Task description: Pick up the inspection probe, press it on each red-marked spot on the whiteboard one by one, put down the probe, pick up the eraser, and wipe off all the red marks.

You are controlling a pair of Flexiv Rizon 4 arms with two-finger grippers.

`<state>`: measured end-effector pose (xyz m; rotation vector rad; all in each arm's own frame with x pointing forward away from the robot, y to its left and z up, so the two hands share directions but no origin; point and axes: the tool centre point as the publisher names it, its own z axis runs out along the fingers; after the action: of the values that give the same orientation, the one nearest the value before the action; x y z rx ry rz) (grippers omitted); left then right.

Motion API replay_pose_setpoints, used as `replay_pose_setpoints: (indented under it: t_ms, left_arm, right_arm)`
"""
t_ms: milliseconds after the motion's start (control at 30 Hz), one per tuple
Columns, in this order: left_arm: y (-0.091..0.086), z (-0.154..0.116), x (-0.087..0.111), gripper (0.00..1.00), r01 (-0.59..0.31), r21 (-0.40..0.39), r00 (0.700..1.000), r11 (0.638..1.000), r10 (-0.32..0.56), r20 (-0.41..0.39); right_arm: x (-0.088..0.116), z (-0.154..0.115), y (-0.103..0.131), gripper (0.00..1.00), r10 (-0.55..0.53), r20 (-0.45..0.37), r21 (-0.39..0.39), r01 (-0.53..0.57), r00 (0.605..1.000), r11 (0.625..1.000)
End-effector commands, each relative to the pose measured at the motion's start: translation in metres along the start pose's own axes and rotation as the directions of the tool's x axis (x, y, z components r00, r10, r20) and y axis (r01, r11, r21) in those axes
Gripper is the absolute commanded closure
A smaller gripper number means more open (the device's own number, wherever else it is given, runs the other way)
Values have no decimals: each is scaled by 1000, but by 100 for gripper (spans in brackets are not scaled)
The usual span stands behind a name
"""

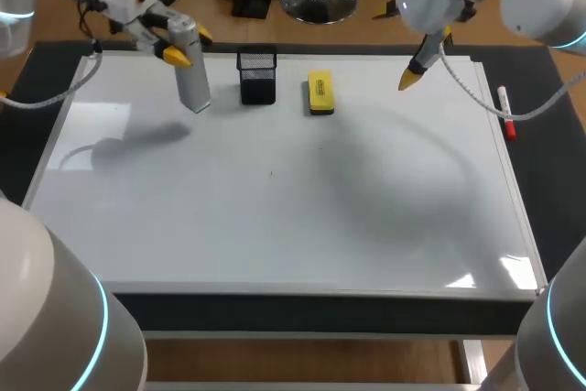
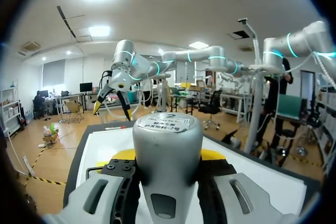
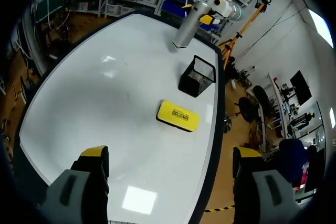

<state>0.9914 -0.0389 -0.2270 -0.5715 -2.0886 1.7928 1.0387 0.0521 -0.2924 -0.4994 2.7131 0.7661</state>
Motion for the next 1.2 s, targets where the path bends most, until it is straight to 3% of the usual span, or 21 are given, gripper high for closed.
replay_pose_setpoints:
  t_ms: [33, 733, 1200]
  left_arm:
    - [-15, 13, 3, 100, 5, -35, 998, 999, -3, 63]
    - [-58, 14, -35, 100, 49, -48, 956, 998, -33, 293]
    - [-74, 18, -70, 100, 76, -21, 878, 997, -57, 474]
  right_arm:
    - [-1, 0, 0, 0, -2, -4, 2, 2, 1000, 1000]
    - [-1, 0, 0, 0, -2, -4, 2, 2, 1000, 1000]
    - [-1, 0, 0, 0, -2, -4, 2, 2, 1000, 1000]
